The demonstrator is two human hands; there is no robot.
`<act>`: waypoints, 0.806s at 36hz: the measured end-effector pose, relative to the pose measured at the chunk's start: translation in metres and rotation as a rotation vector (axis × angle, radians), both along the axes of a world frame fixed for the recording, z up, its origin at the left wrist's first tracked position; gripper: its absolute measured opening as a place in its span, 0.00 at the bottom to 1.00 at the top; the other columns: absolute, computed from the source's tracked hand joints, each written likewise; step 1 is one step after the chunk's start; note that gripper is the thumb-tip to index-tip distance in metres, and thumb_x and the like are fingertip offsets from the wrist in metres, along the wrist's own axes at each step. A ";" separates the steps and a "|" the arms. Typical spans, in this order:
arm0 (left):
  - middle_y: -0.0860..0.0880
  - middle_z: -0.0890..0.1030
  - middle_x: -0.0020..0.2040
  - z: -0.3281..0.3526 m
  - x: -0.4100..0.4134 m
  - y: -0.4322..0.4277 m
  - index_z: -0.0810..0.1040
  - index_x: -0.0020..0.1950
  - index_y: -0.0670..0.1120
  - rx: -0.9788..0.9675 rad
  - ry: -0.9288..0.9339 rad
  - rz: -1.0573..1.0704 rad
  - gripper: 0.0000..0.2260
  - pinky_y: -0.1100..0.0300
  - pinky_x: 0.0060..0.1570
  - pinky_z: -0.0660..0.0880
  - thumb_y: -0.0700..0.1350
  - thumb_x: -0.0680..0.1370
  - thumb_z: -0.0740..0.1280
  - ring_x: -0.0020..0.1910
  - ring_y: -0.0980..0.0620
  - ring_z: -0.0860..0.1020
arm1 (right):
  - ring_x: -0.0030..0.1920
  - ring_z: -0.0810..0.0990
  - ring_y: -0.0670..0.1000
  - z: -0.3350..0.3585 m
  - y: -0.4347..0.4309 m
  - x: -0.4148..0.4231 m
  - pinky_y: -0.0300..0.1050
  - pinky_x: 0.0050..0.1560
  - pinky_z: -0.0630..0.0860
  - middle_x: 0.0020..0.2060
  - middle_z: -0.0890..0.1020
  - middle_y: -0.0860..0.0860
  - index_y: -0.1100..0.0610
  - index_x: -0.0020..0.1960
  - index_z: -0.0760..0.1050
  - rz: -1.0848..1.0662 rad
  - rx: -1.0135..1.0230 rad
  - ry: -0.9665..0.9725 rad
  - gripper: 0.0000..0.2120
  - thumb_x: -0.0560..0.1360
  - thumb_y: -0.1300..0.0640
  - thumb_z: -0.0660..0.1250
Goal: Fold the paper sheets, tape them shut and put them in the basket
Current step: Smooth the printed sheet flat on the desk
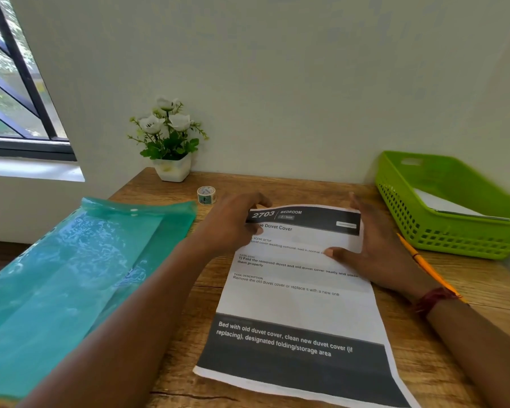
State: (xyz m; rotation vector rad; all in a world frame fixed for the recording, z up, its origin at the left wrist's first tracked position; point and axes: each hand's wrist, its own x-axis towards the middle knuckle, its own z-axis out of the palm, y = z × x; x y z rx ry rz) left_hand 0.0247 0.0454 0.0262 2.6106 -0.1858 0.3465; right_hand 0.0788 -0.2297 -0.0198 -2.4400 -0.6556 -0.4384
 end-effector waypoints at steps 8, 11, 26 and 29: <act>0.53 0.80 0.51 0.003 0.001 0.002 0.81 0.56 0.49 0.103 -0.016 0.033 0.10 0.60 0.51 0.71 0.43 0.75 0.73 0.52 0.53 0.76 | 0.57 0.72 0.46 0.011 0.002 -0.004 0.34 0.58 0.63 0.58 0.74 0.45 0.48 0.69 0.70 -0.042 0.149 -0.150 0.34 0.66 0.58 0.79; 0.54 0.79 0.45 0.005 -0.002 0.004 0.83 0.51 0.49 0.135 -0.052 0.080 0.05 0.61 0.46 0.70 0.43 0.76 0.73 0.47 0.54 0.76 | 0.46 0.75 0.45 0.012 0.003 -0.005 0.32 0.49 0.67 0.44 0.78 0.45 0.46 0.58 0.76 -0.018 0.222 -0.215 0.25 0.66 0.64 0.78; 0.52 0.82 0.53 0.003 -0.009 -0.004 0.83 0.57 0.54 0.342 -0.010 0.112 0.13 0.56 0.45 0.80 0.40 0.76 0.69 0.51 0.52 0.79 | 0.45 0.81 0.48 0.011 0.002 -0.008 0.36 0.49 0.74 0.43 0.83 0.50 0.56 0.45 0.84 0.094 0.032 -0.296 0.11 0.67 0.69 0.76; 0.50 0.81 0.55 0.001 -0.011 -0.010 0.82 0.59 0.54 0.424 0.046 0.096 0.15 0.57 0.42 0.76 0.40 0.76 0.67 0.52 0.49 0.78 | 0.48 0.83 0.52 0.011 0.001 -0.010 0.44 0.51 0.77 0.47 0.85 0.49 0.54 0.49 0.84 0.078 -0.051 -0.220 0.12 0.69 0.66 0.75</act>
